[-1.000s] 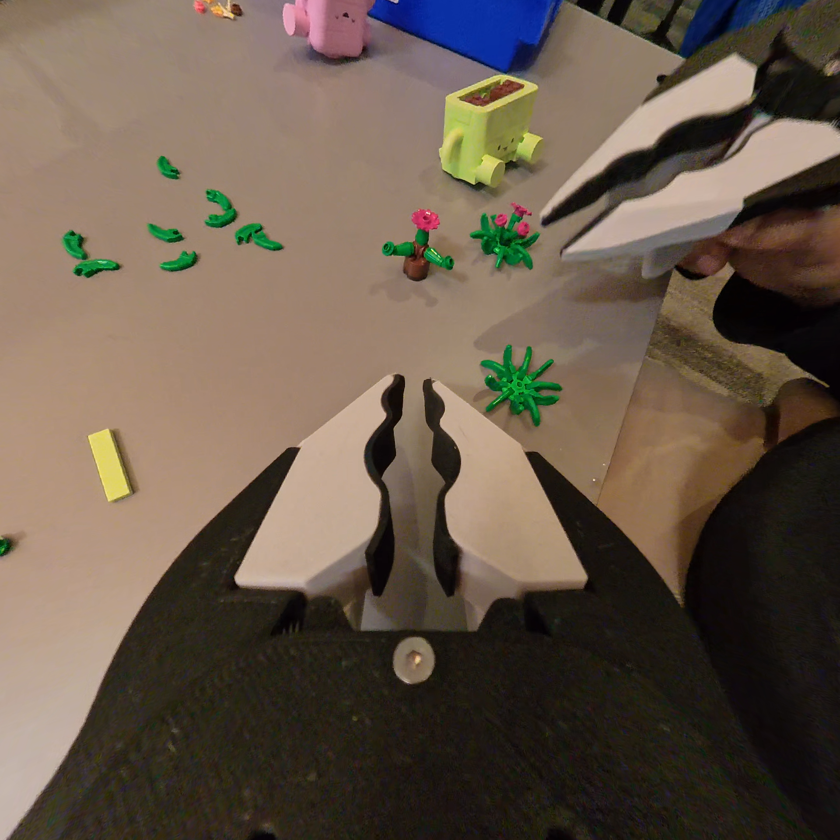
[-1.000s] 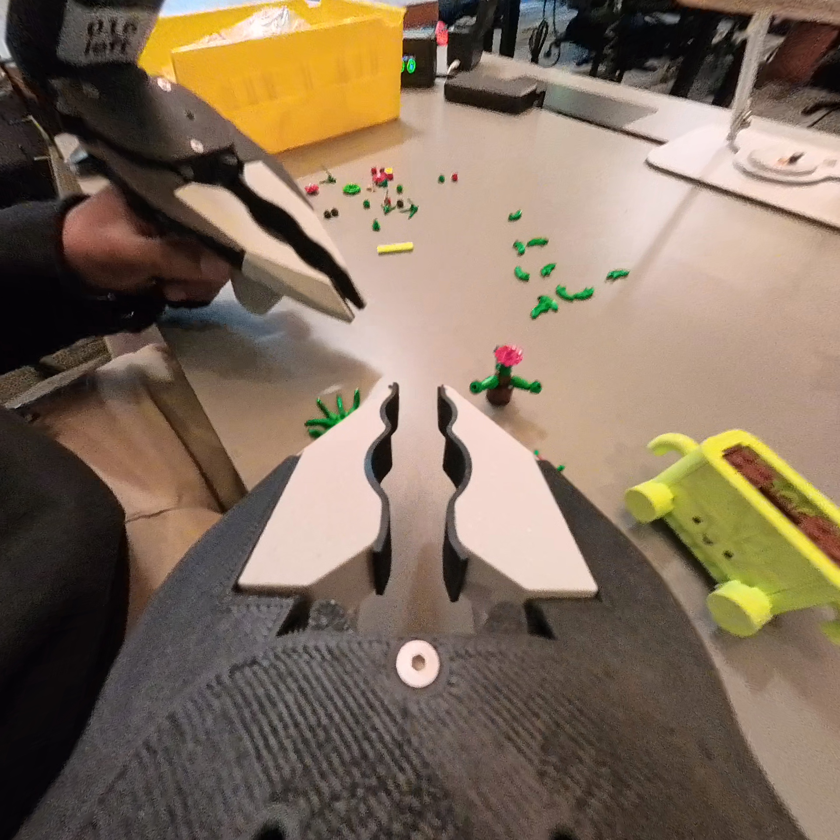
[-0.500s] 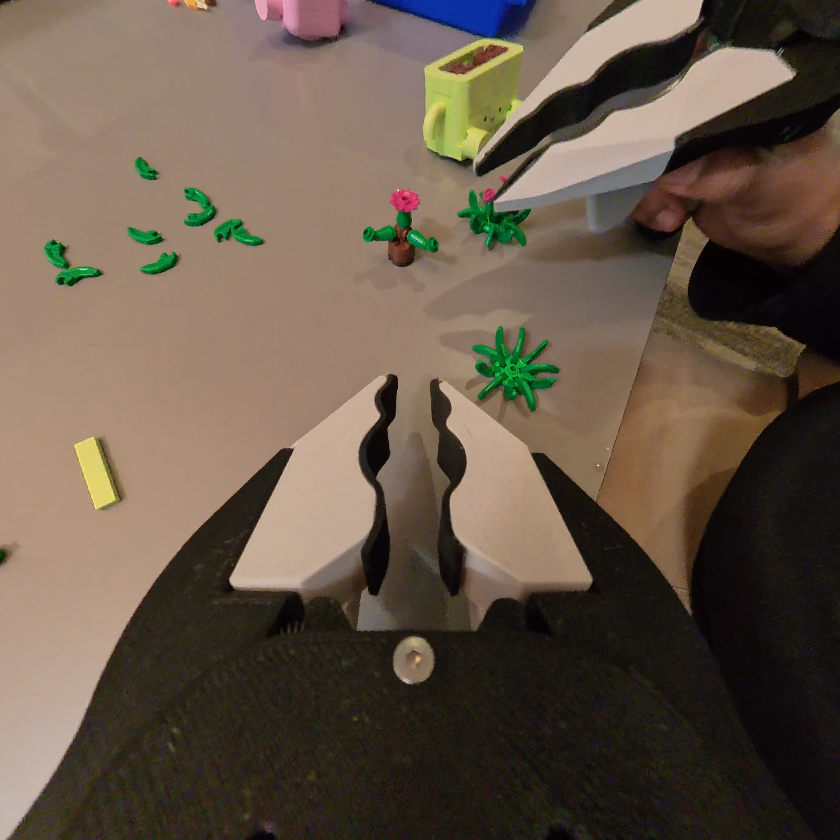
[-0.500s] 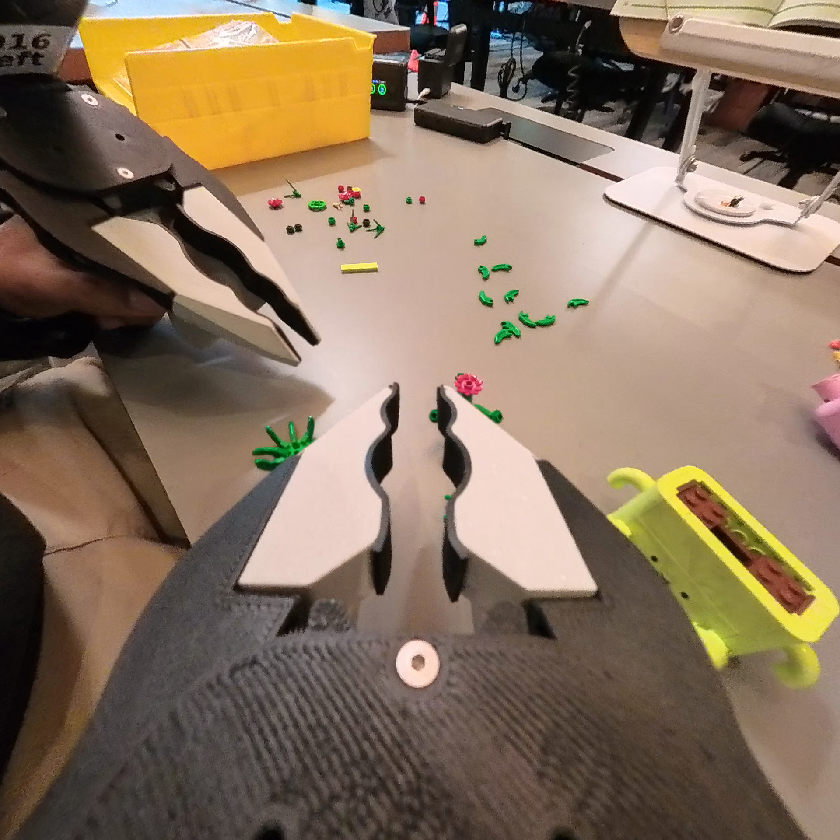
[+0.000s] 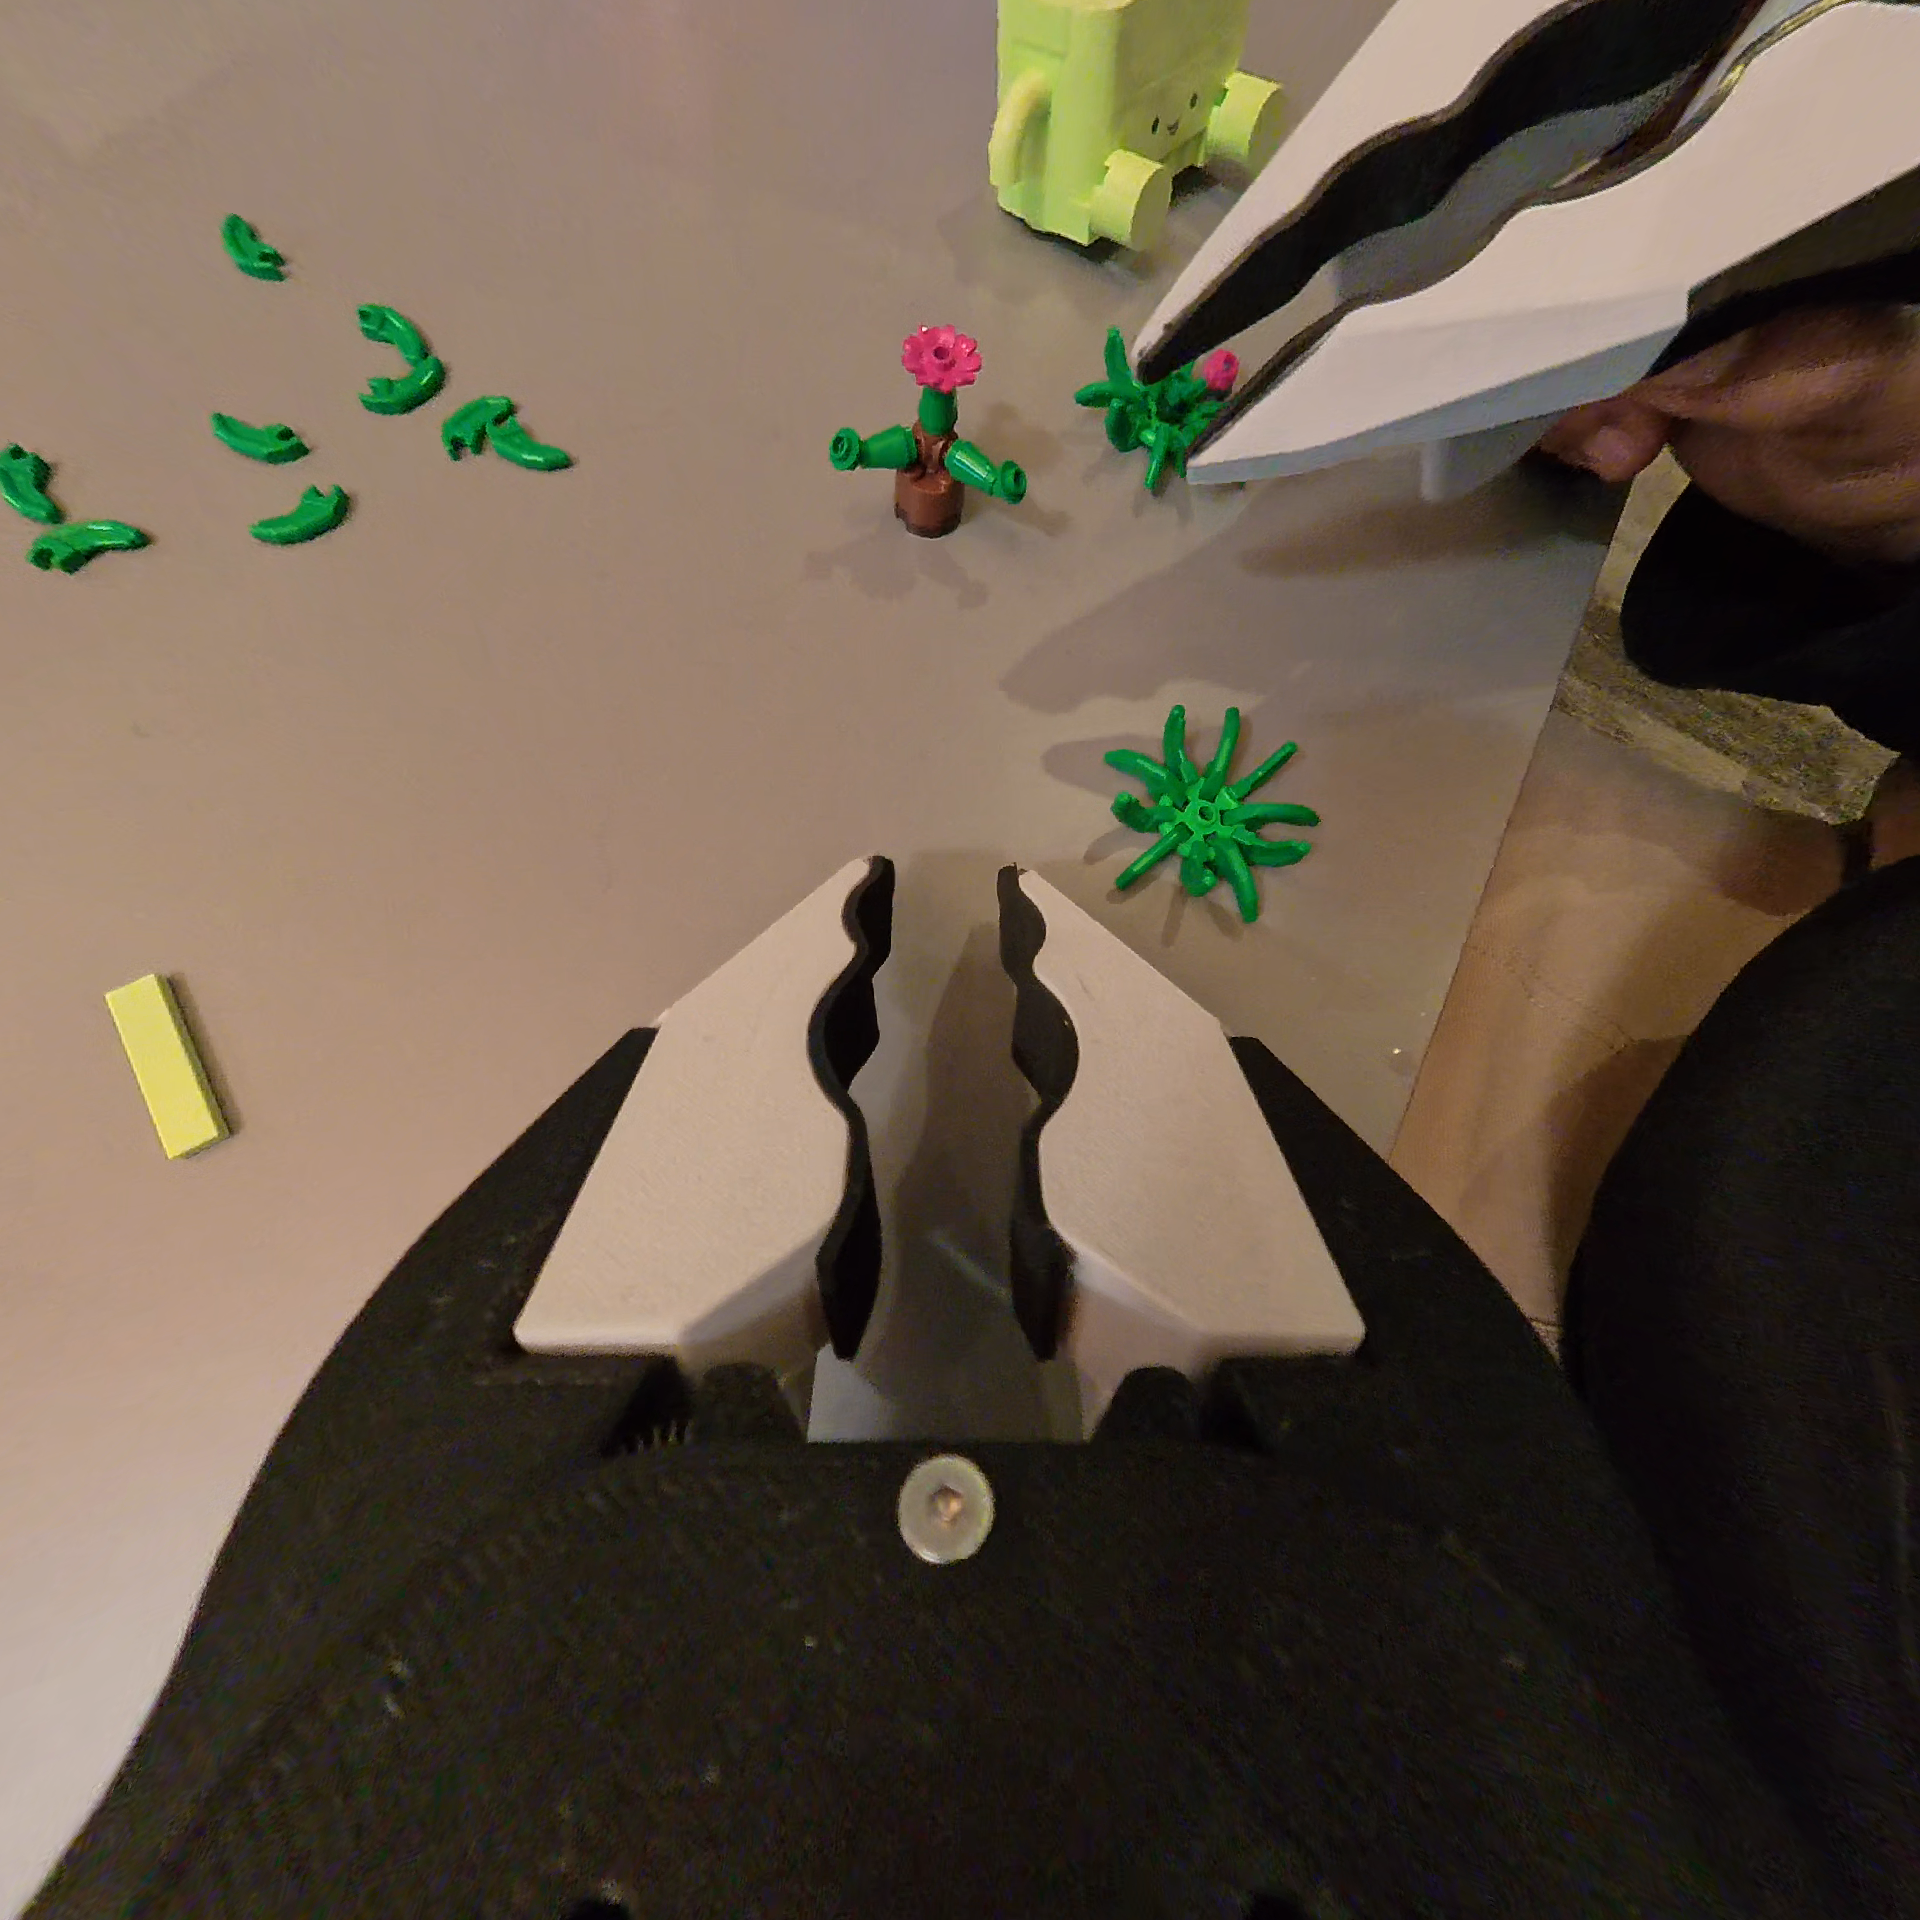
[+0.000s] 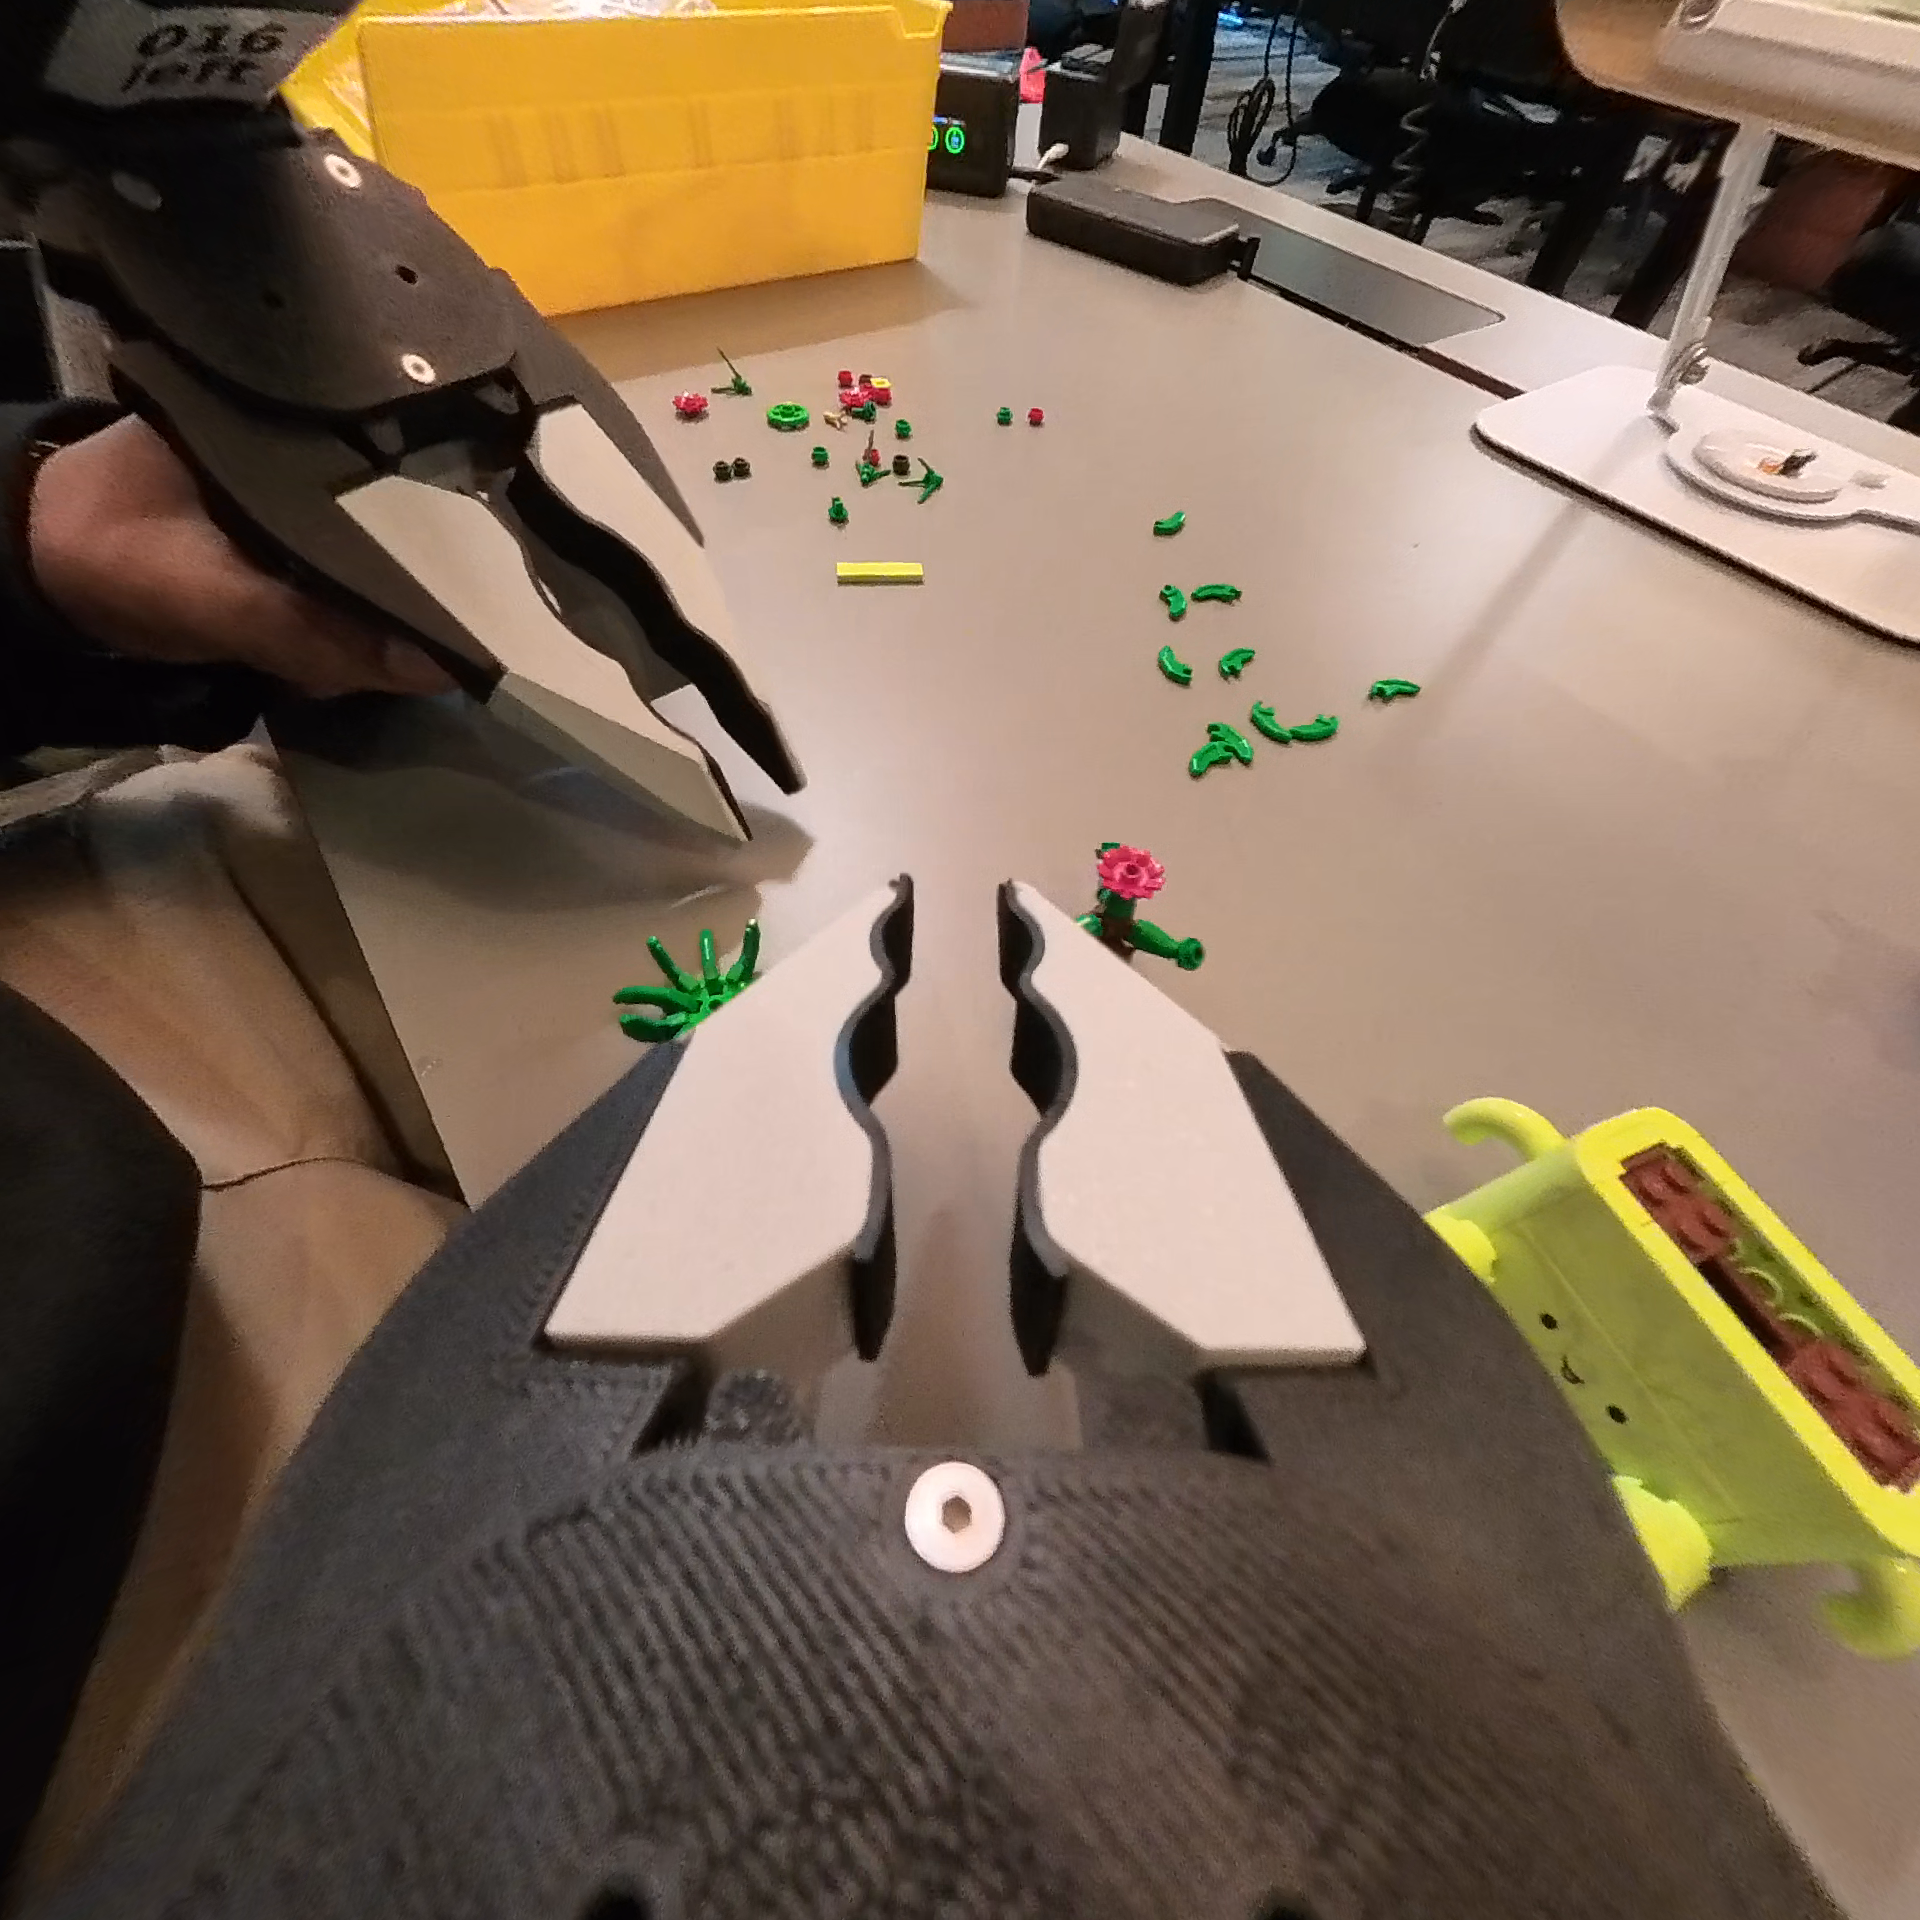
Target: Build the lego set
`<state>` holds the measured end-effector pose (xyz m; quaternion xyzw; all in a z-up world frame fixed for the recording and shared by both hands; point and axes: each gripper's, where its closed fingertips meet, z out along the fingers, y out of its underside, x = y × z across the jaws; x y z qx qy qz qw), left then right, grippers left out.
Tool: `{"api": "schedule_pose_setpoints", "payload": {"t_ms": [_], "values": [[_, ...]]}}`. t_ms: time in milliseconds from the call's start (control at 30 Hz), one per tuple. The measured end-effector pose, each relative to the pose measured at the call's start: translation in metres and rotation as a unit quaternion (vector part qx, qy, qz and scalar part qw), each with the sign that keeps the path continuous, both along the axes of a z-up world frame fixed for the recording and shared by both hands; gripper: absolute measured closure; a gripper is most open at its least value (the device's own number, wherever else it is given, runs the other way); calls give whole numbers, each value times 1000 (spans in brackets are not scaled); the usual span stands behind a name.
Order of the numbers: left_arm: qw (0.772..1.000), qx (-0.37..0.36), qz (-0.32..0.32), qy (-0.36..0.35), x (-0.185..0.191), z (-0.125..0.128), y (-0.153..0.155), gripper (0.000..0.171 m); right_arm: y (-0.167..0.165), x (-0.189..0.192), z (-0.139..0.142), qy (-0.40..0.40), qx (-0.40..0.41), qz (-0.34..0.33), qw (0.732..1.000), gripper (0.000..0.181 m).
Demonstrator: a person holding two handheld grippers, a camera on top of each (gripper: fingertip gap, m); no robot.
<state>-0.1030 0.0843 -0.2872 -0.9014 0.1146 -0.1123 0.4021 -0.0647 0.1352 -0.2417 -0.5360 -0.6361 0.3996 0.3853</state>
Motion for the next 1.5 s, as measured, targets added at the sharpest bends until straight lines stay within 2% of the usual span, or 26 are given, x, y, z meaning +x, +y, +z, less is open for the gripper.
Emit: {"api": "schedule_pose_setpoints", "payload": {"t_ms": [133, 333, 433, 767, 1300, 1500], "values": [[1000, -15, -1, 12, 0, -6, 0, 149, -1, 1, 4, 14, -4, 5, 1000, 171], [999, -20, -7, 38, 2, -9, 0, 147, 20, 21, 53, 175, -68, -27, 982, 178], [999, -22, -7, 28, 2, -9, 0, 148, 30, 28, 62, 210, -87, -44, 973, 178], [1000, -25, -4, 13, 1, -9, 0, 149, 42, 34, 67, 230, -142, -52, 961, 172], [1000, -27, -3, 5, 0, -8, 0, 150, 23, 21, 53, 179, -81, -39, 980, 171], [1000, -27, -3, 6, 0, -8, 0, 150, 23, 20, 51, 171, -92, -35, 980, 171]]}}
